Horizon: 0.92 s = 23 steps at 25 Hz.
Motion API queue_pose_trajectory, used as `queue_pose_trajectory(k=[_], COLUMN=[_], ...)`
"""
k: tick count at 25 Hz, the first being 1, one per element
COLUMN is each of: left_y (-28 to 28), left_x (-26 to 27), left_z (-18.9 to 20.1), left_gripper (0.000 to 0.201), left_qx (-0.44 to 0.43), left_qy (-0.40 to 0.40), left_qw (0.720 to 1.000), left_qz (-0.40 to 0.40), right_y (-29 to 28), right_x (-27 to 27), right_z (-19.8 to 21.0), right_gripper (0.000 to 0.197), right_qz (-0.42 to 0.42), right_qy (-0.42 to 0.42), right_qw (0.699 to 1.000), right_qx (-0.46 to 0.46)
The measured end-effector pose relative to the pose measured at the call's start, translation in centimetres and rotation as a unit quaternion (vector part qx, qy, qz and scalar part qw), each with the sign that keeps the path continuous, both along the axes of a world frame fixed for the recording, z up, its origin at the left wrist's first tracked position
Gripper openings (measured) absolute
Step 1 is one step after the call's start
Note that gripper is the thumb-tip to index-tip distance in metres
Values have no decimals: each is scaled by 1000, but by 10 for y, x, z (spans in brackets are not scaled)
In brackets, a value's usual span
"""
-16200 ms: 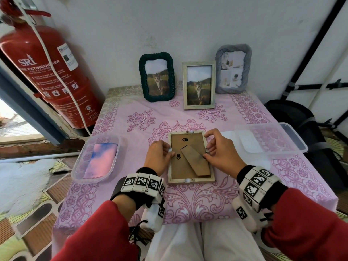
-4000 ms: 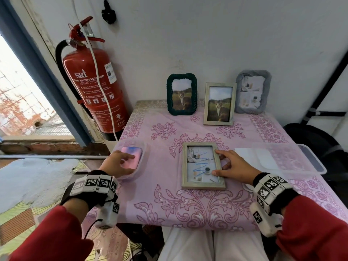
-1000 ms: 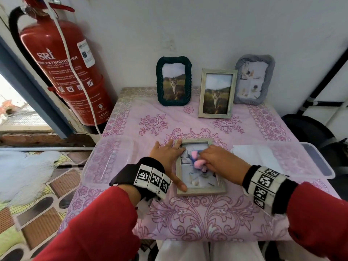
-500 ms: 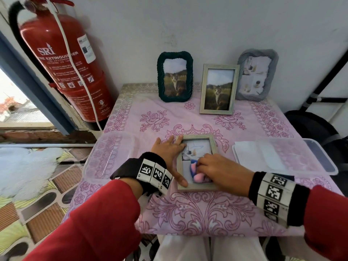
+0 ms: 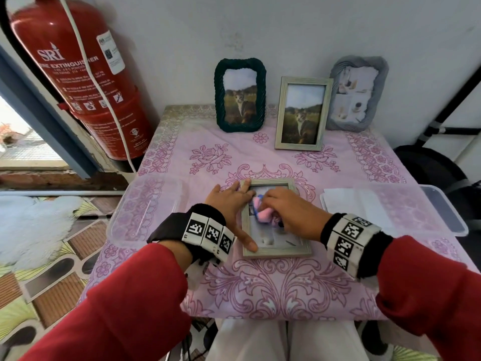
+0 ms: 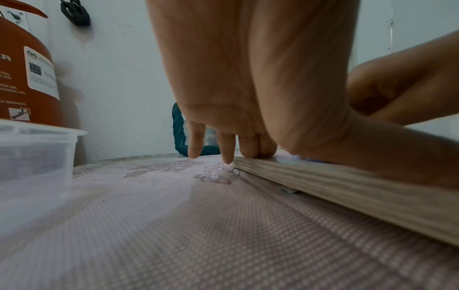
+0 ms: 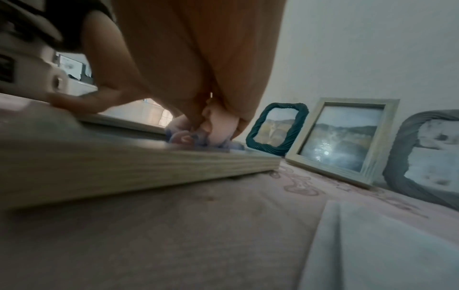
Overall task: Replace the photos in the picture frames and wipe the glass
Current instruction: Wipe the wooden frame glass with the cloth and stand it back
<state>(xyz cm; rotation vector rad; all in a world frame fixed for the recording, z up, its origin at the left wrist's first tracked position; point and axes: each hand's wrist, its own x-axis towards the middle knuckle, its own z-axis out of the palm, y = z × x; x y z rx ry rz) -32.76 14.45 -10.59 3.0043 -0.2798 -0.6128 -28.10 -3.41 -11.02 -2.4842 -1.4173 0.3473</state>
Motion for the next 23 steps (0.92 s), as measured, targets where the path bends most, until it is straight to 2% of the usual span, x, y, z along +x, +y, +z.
queue_pose_trajectory(k=[1, 4, 6, 10, 13, 17, 21, 23], left_y=[-1, -2, -2, 1, 2, 0, -1, 0], left_x=[0, -2, -2, -1, -2, 0, 0, -1], left_z=[1, 2, 2, -1, -2, -2, -2, -2], left_gripper=[130, 130, 130, 130, 130, 128, 126, 128], left_qx=[4, 22, 19, -3, -12, -9, 1, 3], left_qy=[2, 3, 3, 4, -4, -16, -17, -10], left_qw=[1000, 1000, 1000, 1000, 1000, 1000, 1000, 1000], left_qz=[1, 0, -2, 0, 0, -3, -6, -7], right_y=[0, -8, -21, -36, -16, 9, 5, -11], right_x=[-11, -40, -42, -17, 4, 6, -34, -45], right_z=[0, 0, 8, 19, 19, 11, 3, 1], right_gripper=[29, 25, 33, 25, 23, 17, 23, 35], right_qz=[20, 71, 78, 55, 6, -55, 23, 42], right_qy=[1, -66, -91, -117, -134, -72, -42, -45], right_qw=[1000, 995, 991, 986, 984, 993, 999, 998], right_qx=[-2, -30, -62, -108, -118, -79, -21, -29])
